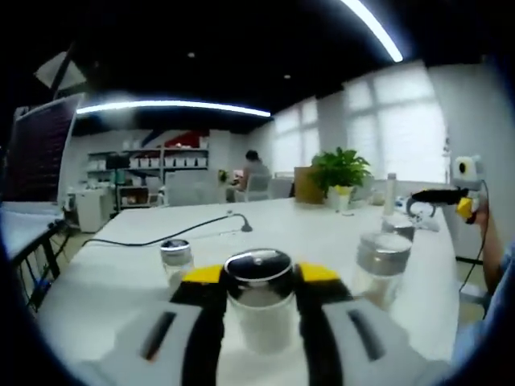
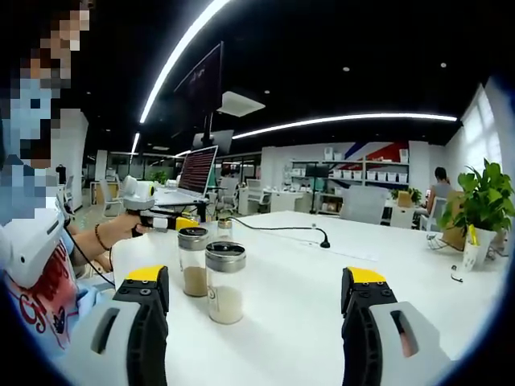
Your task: Rotate the seasoning bottle until the label or dispensing opening points toward the visible target arrow and the bottle remains upright within the marked orientation range
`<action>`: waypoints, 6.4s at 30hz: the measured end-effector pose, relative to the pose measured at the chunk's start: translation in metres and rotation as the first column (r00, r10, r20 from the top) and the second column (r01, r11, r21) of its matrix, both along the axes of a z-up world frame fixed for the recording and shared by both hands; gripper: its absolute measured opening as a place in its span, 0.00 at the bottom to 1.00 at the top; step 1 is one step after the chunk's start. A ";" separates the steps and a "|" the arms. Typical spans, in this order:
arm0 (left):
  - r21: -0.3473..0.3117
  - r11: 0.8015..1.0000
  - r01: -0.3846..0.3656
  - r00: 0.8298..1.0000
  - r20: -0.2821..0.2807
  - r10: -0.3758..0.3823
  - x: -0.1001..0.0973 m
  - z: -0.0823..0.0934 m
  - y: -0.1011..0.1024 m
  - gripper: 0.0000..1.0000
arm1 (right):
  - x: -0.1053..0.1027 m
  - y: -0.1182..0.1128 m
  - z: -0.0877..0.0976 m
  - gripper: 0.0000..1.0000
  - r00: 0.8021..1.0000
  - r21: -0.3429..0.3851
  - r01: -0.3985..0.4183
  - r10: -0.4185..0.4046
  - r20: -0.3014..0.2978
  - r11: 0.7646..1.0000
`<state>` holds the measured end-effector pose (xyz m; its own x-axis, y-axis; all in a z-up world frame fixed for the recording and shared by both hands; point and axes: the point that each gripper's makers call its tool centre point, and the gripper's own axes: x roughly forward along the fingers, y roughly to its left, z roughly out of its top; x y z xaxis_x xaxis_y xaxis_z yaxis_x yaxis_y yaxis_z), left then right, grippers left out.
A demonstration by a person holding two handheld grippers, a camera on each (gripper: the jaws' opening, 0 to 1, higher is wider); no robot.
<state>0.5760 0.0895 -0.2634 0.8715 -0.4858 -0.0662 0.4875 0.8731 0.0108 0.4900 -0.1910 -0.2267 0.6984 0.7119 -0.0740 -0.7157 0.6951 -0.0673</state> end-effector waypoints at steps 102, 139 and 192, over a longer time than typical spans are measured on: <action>-0.113 0.952 0.283 0.959 0.008 -0.284 -0.043 -0.038 -0.021 0.35 | -0.002 0.010 -0.003 0.89 1.000 0.009 -0.009 0.009 -0.007 1.000; 0.022 0.851 0.525 0.851 -0.006 -0.525 -0.038 -0.032 -0.023 0.51 | 0.001 0.009 -0.005 0.90 1.000 -0.010 0.006 -0.006 -0.005 1.000; -0.036 0.996 -0.085 0.992 0.089 0.088 -0.047 -0.009 -0.013 0.49 | 0.001 -0.001 0.000 0.89 0.999 -0.005 0.033 -0.033 0.009 0.999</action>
<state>0.5292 0.0765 -0.2722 0.9120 -0.4092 0.0294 0.4087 0.9124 0.0224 0.4910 -0.1918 -0.2269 0.7218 0.6884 -0.0716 -0.6921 0.7176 -0.0775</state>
